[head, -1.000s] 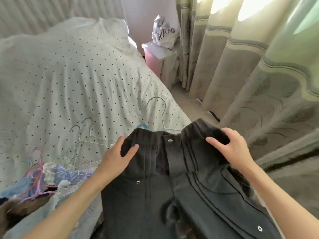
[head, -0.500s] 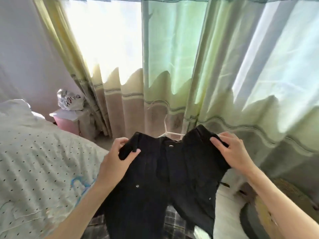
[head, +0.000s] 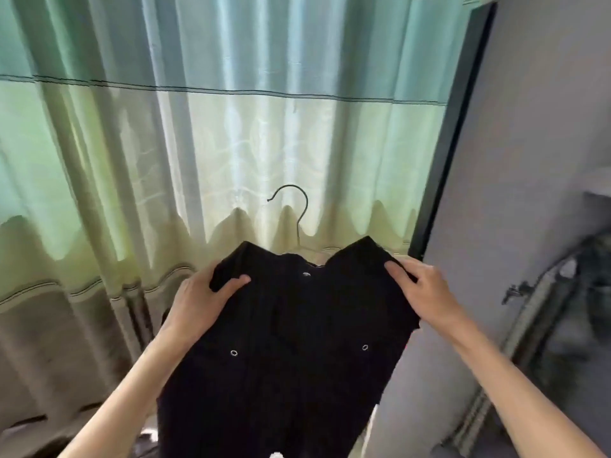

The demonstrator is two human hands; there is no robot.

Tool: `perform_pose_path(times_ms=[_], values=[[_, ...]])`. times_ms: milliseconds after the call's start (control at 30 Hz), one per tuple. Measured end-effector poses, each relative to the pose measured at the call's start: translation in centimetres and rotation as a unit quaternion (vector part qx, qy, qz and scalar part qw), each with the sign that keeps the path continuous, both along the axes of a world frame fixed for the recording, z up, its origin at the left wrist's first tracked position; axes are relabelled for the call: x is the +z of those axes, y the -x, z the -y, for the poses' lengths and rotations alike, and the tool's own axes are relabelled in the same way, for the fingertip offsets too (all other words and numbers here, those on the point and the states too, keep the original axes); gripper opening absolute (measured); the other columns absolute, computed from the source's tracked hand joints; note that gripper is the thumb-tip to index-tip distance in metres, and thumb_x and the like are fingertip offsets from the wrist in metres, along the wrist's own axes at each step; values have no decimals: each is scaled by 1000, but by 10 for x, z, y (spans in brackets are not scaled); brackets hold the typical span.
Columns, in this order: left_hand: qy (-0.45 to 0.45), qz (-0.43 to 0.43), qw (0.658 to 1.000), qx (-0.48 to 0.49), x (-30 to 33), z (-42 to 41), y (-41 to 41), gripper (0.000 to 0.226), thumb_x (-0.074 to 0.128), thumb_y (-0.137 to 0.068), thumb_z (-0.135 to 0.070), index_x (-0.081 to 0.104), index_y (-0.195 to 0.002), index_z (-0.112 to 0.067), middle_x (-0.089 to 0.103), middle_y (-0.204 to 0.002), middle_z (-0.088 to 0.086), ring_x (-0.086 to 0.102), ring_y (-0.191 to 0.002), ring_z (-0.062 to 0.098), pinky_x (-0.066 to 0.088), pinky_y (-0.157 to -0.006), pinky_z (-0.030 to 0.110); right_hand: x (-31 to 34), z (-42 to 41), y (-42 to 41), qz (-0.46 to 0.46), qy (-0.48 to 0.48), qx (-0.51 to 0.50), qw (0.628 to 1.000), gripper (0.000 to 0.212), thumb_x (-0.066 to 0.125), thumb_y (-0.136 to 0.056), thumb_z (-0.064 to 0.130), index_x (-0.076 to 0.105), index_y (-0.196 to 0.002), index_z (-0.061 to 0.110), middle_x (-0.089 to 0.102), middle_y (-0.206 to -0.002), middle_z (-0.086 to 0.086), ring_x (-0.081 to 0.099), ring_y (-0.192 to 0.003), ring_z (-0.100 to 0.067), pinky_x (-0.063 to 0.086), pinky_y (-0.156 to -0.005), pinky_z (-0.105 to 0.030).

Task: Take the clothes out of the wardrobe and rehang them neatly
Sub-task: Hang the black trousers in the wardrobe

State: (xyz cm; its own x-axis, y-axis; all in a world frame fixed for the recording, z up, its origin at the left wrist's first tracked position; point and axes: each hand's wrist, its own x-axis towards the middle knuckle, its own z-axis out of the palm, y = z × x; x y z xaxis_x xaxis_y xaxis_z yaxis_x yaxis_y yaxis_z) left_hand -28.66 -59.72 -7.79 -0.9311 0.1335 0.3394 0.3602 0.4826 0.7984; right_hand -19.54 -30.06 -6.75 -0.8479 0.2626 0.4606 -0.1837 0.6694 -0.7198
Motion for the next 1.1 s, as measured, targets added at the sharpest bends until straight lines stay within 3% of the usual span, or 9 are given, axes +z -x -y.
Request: perform_pose_path(times_ms=[167, 300, 400, 500, 600, 700, 800, 900, 1100], values=[[-9, -23, 997, -78, 0, -132, -17, 25, 65, -84, -34, 67, -106, -22, 67, -84, -10, 60, -80, 6, 44, -72, 26, -9, -104, -78, 40, 0, -96, 995, 25, 55, -91, 27, 68, -109, 15, 62, -101, 20, 57, -104, -3, 35, -85, -6], [-9, -69, 989, -129, -2, -217, -40, 17, 67, -83, -25, 70, -99, -20, 59, -73, -23, 55, -73, -2, 39, -69, 13, -8, -161, -135, 139, 88, -131, 978, 65, 31, -89, 57, 53, -130, 11, 52, -130, 12, 40, -129, -6, 25, -106, -20], [4, -65, 979, -191, -14, -275, -57, 10, 69, -82, -23, 70, -92, -23, 65, -69, -11, 58, -70, 4, 40, -68, 11, -11, -191, -180, 190, 81, -183, 961, 38, 40, -90, 54, 70, -96, 30, 64, -94, 30, 57, -101, 3, 39, -94, -23], [18, -34, 964, -264, -30, -330, -76, 11, 69, -82, -25, 63, -79, -34, 69, -69, -3, 63, -73, 17, 44, -70, 30, -17, -219, -230, 228, 60, -226, 945, 43, 46, -75, 69, 71, -86, 36, 68, -86, 22, 61, -91, 3, 45, -88, -25], [26, 9, 944, -329, -41, -373, -92, 10, 68, -83, -26, 67, -93, -24, 68, -80, -6, 62, -84, 17, 43, -74, 33, -15, -234, -272, 273, 99, -240, 926, 30, 56, -75, 64, 68, -73, 37, 65, -71, 22, 57, -69, 8, 42, -74, -22], [35, 33, 925, -378, -50, -410, -103, 17, 67, -84, -28, 67, -99, -19, 66, -85, -2, 60, -94, 24, 40, -75, 33, -19, -238, -296, 298, 121, -274, 906, 21, 67, -79, 47, 65, -79, 25, 67, -77, 13, 61, -73, -1, 44, -72, -21], [61, 18, 900, -432, -54, -444, -111, 27, 64, -85, -33, 64, -107, -18, 64, -89, -2, 59, -96, 25, 40, -76, 32, -29, -242, -307, 254, 104, -394, 877, 31, 65, -83, 41, 53, -64, 19, 55, -63, 10, 52, -60, -4, 36, -58, -21], [96, 15, 860, -501, -55, -474, -112, 34, 60, -85, -38, 60, -113, -19, 65, -95, -3, 59, -98, 23, 42, -78, 32, -37, -243, -316, 216, 106, -465, 852, 37, 63, -84, 42, 49, -59, 18, 55, -63, 6, 58, -67, -15, 38, -61, -27], [107, 36, 777, -619, -65, -516, -107, 52, 34, -66, -84, 53, -100, -49, 62, -107, -12, 55, -108, 16, 41, -100, 43, -39, -236, -329, 209, 14, -595, 776, 52, 57, -82, 57, 56, -72, 6, 62, -71, -5, 60, -69, -19, 44, -63, -31]])
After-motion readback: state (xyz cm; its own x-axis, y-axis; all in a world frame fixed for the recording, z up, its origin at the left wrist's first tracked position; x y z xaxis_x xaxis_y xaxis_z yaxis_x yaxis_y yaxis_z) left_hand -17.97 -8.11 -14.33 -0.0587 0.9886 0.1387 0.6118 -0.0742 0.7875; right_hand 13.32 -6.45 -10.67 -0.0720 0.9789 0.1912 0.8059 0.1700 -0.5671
